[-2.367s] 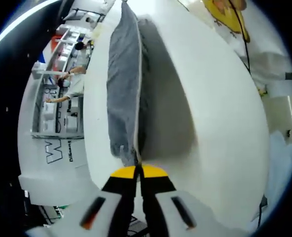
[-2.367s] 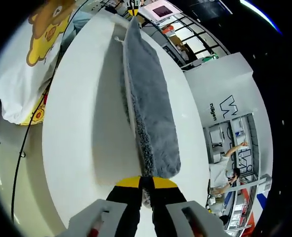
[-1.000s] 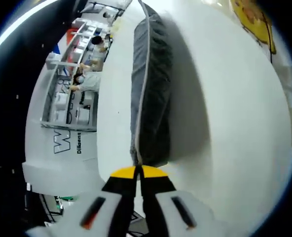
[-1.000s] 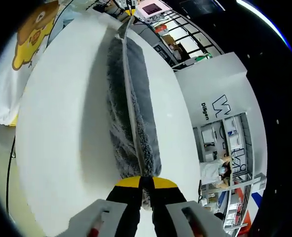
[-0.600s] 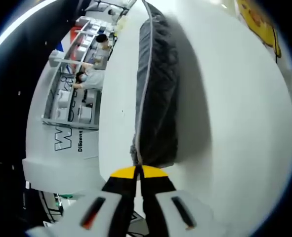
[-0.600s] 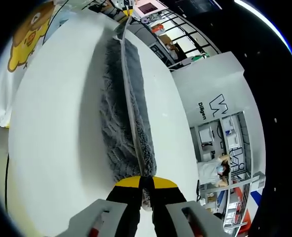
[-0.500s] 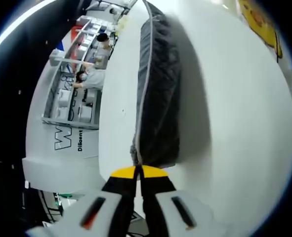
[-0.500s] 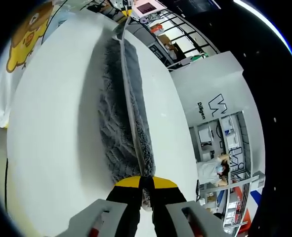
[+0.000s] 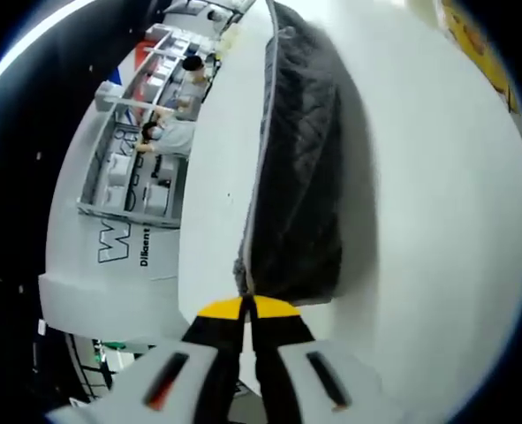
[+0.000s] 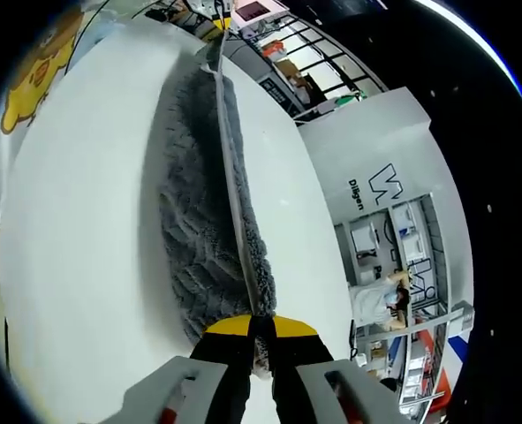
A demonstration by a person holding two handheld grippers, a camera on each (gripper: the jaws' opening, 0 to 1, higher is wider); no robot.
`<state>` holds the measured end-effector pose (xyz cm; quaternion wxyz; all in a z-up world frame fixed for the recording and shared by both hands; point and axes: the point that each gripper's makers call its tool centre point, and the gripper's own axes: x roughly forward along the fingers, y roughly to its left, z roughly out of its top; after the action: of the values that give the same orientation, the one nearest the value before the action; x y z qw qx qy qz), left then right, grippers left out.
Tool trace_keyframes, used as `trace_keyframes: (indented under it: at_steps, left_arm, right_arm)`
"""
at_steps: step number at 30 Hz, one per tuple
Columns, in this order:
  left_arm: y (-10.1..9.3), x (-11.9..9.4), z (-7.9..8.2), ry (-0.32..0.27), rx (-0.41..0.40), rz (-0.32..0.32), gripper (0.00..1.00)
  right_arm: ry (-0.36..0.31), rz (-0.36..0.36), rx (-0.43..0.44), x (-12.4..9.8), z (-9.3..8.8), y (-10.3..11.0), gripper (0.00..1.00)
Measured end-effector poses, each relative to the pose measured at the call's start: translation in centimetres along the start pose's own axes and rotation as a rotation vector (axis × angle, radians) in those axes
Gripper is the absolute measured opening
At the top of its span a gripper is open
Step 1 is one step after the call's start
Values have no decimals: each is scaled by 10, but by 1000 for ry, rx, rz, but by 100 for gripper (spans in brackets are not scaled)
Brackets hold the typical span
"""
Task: Fold the towel on the table until its edges align and the towel forms a compact rectangular stack.
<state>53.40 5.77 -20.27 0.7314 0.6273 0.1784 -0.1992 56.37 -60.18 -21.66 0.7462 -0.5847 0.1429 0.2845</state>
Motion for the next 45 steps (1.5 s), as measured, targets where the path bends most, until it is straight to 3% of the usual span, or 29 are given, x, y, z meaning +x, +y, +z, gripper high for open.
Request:
trace_keyframes:
  at_steps: [12,22,34,45]
  left_arm:
    - [12,20,-5,-2,-27,0,4]
    - [22,49,-8,2,-59,-8,4]
    - [30,87,-13,12,-116,-23,4]
    - [20,125,-16,50,-124,-54,4]
  right_arm:
    - [7,0,2,15,2,-17,6]
    - [24,8,17,36,0,-31,6]
    - [49,20,42,74,-4,-47,6]
    - [79,46,70,114,-10,-46,6]
